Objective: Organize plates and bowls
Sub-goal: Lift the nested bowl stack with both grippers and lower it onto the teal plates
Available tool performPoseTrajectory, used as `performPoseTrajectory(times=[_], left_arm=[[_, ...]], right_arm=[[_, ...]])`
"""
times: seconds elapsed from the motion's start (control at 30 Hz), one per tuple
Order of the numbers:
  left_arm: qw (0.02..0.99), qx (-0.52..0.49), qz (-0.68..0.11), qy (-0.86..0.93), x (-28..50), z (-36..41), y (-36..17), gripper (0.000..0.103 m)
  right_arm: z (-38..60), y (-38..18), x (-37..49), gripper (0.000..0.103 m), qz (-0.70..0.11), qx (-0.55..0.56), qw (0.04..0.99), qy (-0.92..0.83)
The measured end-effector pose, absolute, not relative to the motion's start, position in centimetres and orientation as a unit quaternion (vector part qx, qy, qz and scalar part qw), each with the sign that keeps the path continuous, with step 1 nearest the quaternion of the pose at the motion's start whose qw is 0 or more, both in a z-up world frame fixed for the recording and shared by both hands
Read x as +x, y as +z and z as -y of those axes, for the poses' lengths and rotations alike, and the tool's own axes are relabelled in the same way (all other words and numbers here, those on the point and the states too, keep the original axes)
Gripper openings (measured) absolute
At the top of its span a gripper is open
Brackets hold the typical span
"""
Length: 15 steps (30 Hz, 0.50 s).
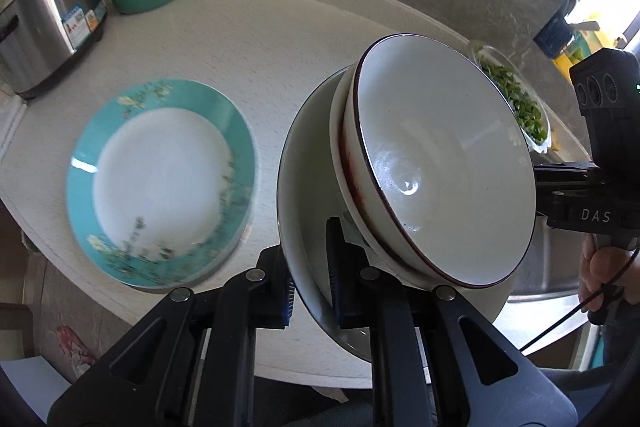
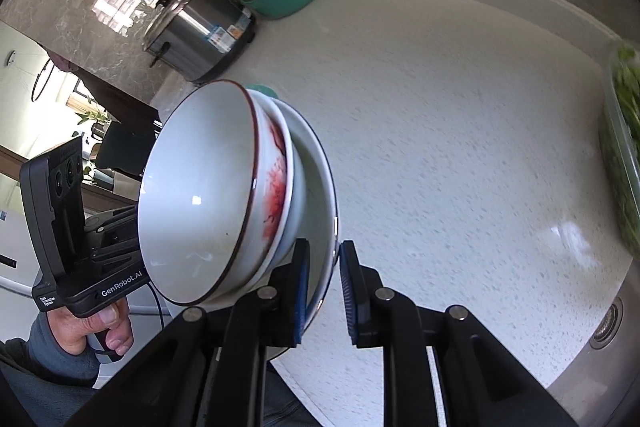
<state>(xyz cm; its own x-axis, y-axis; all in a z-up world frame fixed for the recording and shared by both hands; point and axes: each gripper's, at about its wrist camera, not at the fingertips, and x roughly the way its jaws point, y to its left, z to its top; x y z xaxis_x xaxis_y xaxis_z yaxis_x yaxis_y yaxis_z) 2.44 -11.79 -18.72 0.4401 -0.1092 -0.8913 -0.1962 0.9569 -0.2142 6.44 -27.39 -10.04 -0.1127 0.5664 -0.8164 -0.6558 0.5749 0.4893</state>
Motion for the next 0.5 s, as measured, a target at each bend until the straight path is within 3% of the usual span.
performPoseTrajectory(times=[0.27, 0.5], left_arm=[[0.846, -0.139, -0.515, 0.021, 1.5, 1.3, -16.5, 0.012], [0.834, -0.131, -0.536, 0.009, 1.4, -6.1, -19.9, 0.012]], right_arm=[[17.9, -8.8, 4.7, 0.019, -0.577, -0.037, 0.672, 0.463], [12.0, -12.5, 3.8, 0.019, -0.596, -0.029, 0.670, 0.442]])
